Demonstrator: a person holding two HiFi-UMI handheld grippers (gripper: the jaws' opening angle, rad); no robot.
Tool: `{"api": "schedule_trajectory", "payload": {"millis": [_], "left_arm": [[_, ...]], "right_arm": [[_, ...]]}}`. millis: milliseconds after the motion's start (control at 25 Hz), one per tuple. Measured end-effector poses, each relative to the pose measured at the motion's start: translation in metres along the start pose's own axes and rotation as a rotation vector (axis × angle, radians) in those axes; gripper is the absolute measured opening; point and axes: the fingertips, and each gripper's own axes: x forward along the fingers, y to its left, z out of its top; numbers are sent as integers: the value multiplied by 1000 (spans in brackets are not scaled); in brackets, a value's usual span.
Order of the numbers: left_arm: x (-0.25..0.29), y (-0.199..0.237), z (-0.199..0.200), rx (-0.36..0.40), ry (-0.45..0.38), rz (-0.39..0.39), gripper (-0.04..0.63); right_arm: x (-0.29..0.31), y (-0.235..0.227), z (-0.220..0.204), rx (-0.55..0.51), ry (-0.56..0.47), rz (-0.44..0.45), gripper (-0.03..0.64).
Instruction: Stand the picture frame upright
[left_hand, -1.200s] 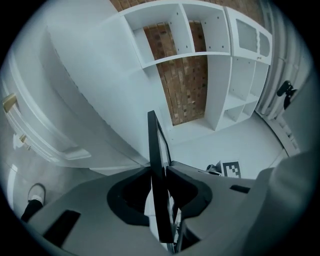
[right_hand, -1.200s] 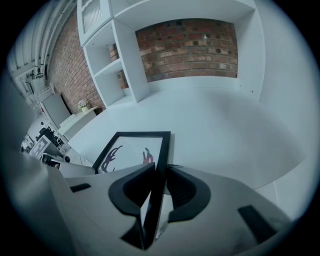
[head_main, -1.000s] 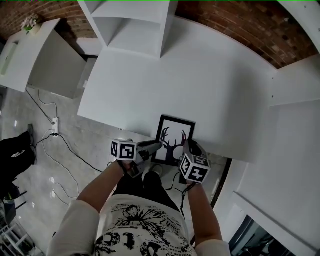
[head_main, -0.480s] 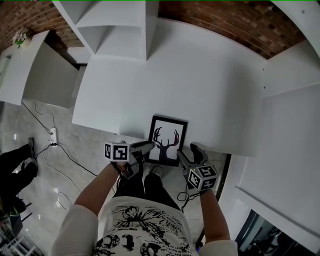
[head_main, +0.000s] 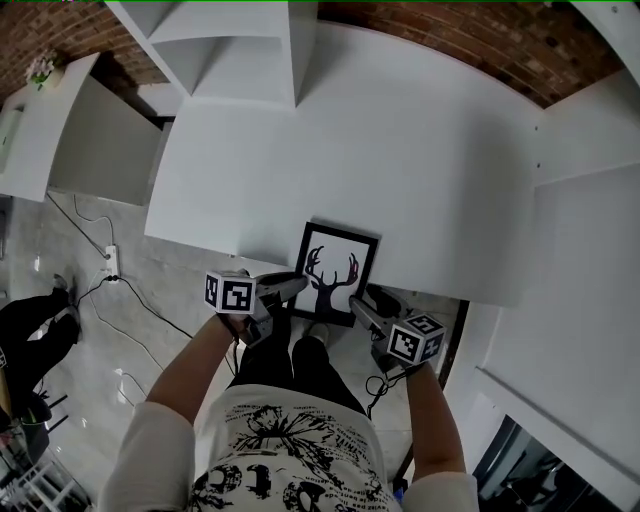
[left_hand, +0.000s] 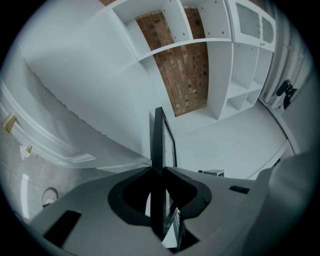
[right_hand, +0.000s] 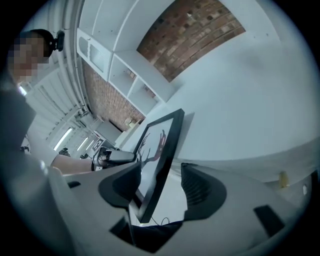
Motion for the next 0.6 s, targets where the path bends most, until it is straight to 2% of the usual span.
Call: {"api": "schedule_trajectory", "payload": {"millis": [80, 240, 320, 440, 600], "left_arm": [[-1, 4, 0, 12, 0, 7, 89], [-1, -2, -5, -2, 12, -6, 89], [-5, 2, -5, 15, 15, 10, 89], [-10, 8, -6, 63, 30, 39, 91], [-14, -2, -8, 65, 23, 15, 91]], "right_arm": [[9, 3, -1, -6, 18, 27, 254], [19, 5, -2, 53, 37, 79, 185], [20, 5, -4, 80, 53, 96, 130], [20, 8, -7, 108, 73, 133, 121], [15, 17, -6, 115, 66, 176, 115]]}}
